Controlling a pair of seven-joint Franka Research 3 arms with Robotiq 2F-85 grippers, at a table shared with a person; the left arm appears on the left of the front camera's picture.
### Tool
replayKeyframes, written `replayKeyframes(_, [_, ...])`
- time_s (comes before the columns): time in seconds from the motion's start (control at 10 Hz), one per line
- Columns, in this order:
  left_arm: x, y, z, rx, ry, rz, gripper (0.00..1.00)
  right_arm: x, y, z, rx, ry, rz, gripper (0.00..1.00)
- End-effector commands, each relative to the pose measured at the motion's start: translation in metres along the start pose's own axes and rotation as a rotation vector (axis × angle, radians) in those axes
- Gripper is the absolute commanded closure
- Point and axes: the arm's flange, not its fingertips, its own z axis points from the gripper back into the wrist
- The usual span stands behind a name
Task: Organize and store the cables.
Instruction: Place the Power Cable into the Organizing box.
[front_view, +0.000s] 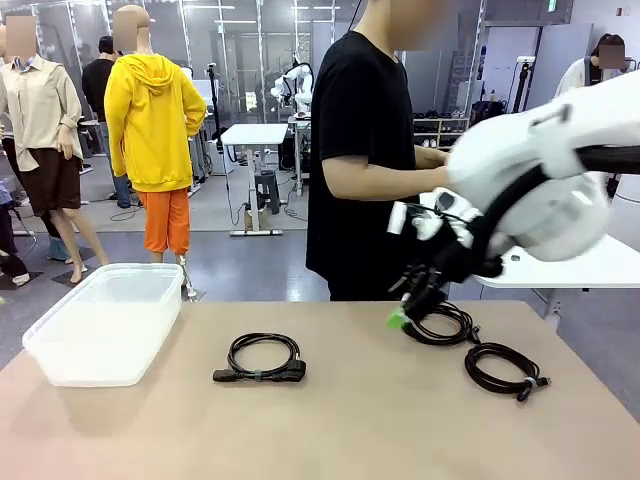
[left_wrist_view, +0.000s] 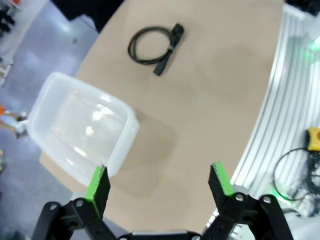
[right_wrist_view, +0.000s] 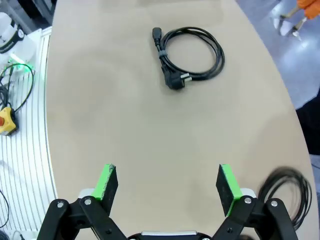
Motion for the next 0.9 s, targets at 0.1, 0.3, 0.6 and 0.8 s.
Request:
replayKeyframes(0.1, [0.060, 0.007, -0.052, -0.078, 0.061, -0.074, 0.00, -0.062, 0.021, 0.040, -0.024, -0.085, -0.064, 0.00])
replayKeyframes(0.3, [0.108, 0.004, -0.088, -0.095, 0.103, -0.137, 0.00, -0.110, 0.039, 0.080, -0.068, -0.139, -0.125, 0.00])
replayKeyframes(0.6, [0.157, 0.001, -0.157, -0.144, 0.152, -0.191, 0.00, -0.173, 0.072, 0.122, -0.086, -0.213, -0.099, 0.00])
replayKeyframes(0.8, [0.176, -0.006, -0.198, -0.142, 0.208, -0.223, 0.00, -0.214, 0.084, 0.133, -0.029, -0.219, -0.055, 0.00])
